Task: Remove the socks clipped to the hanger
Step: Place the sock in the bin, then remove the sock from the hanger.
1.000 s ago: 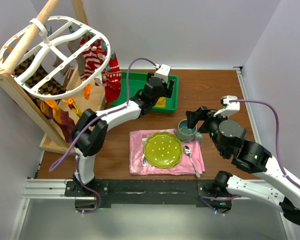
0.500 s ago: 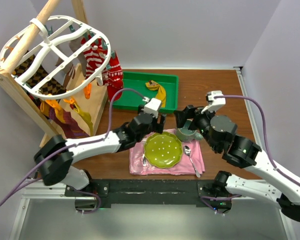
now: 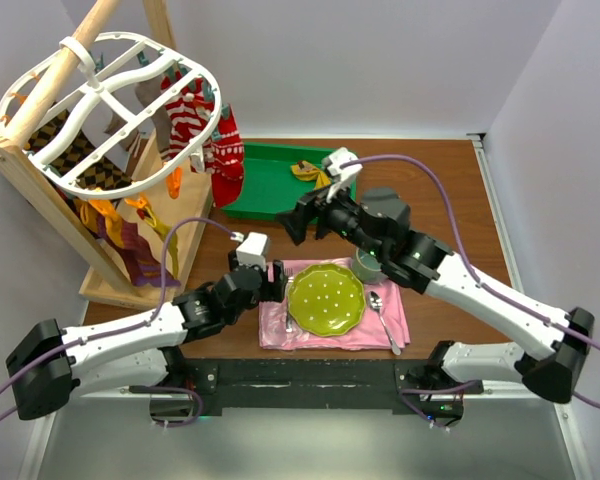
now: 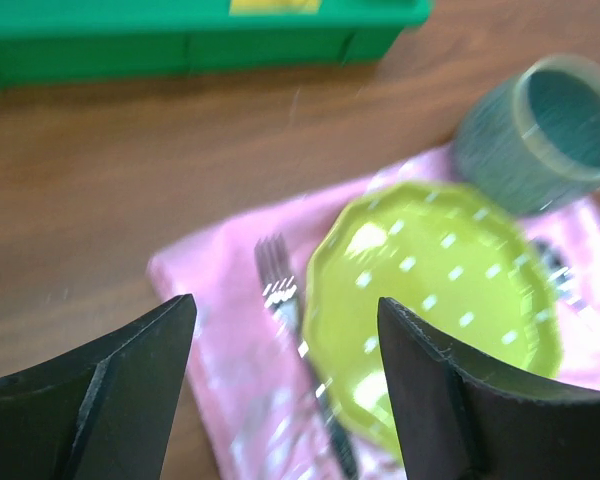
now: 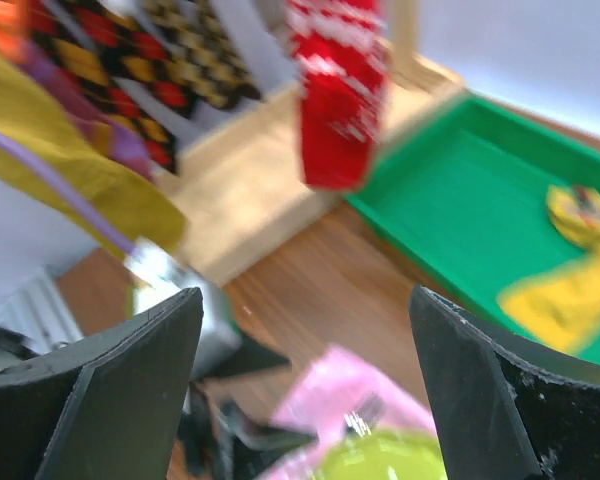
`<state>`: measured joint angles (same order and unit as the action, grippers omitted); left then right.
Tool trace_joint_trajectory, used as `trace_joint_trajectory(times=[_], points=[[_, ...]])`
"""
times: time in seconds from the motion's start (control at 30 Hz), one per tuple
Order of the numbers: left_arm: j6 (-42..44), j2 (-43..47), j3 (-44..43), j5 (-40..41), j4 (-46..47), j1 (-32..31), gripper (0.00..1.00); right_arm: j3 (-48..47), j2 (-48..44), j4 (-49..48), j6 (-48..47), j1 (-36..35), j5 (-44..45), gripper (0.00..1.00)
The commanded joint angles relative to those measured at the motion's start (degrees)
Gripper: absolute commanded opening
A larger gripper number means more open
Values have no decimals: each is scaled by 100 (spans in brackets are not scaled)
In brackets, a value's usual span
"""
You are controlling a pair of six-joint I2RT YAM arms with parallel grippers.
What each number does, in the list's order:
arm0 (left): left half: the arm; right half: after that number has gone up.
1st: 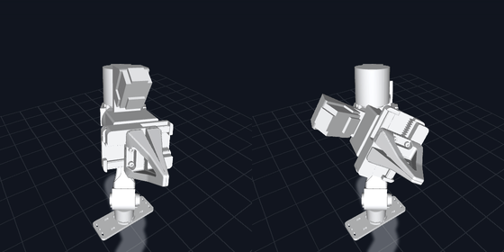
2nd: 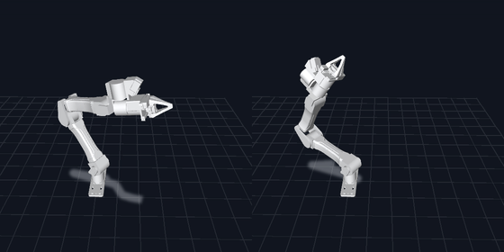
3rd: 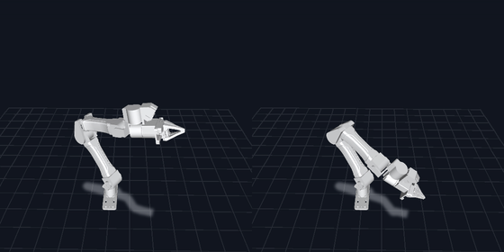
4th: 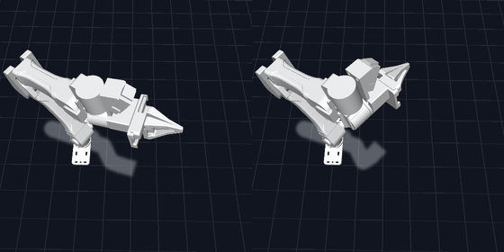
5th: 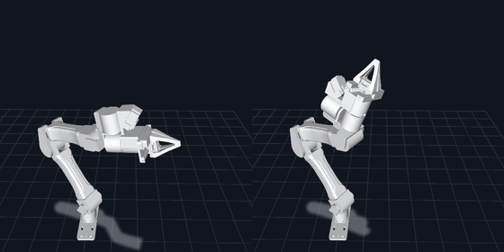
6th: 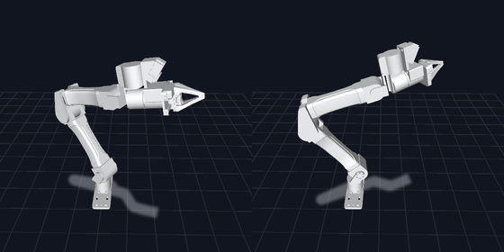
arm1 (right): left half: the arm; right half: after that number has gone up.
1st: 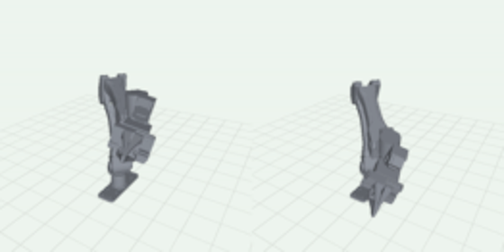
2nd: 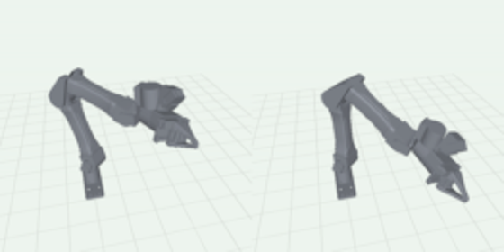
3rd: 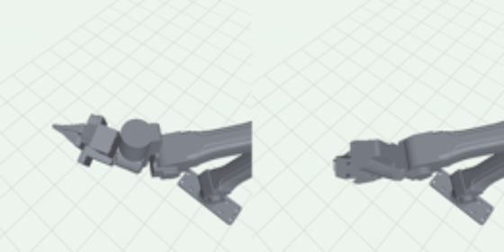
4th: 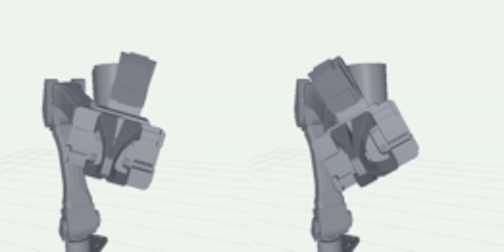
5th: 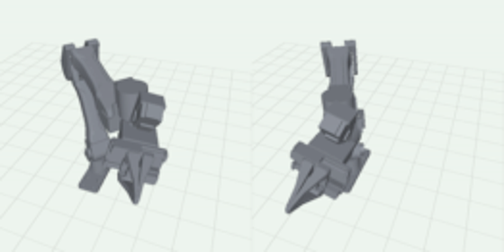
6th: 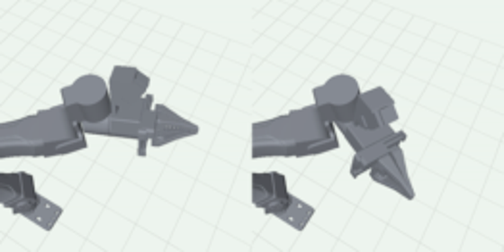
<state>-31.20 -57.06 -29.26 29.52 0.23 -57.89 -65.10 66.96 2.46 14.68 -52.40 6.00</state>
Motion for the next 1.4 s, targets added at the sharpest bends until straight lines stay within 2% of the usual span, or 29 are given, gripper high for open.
trace_joint_trajectory(times=[0.0,0.1,0.4,0.73,0.9,1.0,1.13,1.17,1.23,1.27,1.37], points=[[-702,10,507,151,-304,-82,78,-801,509,-782,-588,-322,-707,88],[-896,19,789,72,-147,-91,78,-1258,983,-747,-922,-928,-513,89],[-1555,-139,1167,-262,232,-91,78,-2278,2118,-800,-1300,-1851,-143,89],[-1784,265,1317,-350,56,-91,78,-3472,3402,-931,-1336,-2099,665,89],[-1811,371,1300,-368,-5,-91,77,-3878,3982,-984,-1309,-2099,1235,81],[-1802,432,1282,-368,-197,-91,77,-4036,4123,-1019,-1327,-2107,1587,72],[-1767,494,1229,-403,-278,-91,77,-3801,4010,-1247,-1371,-2081,1938,51],[-1741,485,1194,-412,-295,-91,76,-3730,3948,-1300,-1388,-2072,1975,40],[-1697,503,1151,-447,-304,-91,76,-3633,3860,-1318,-1424,-2011,2010,26],[-1662,511,1133,-473,-313,-91,75,-3615,3755,-1301,-1424,-1993,2010,14],[-1565,529,1045,-517,-366,-91,74,-3475,3553,-1231,-1433,-1853,1949,1]])
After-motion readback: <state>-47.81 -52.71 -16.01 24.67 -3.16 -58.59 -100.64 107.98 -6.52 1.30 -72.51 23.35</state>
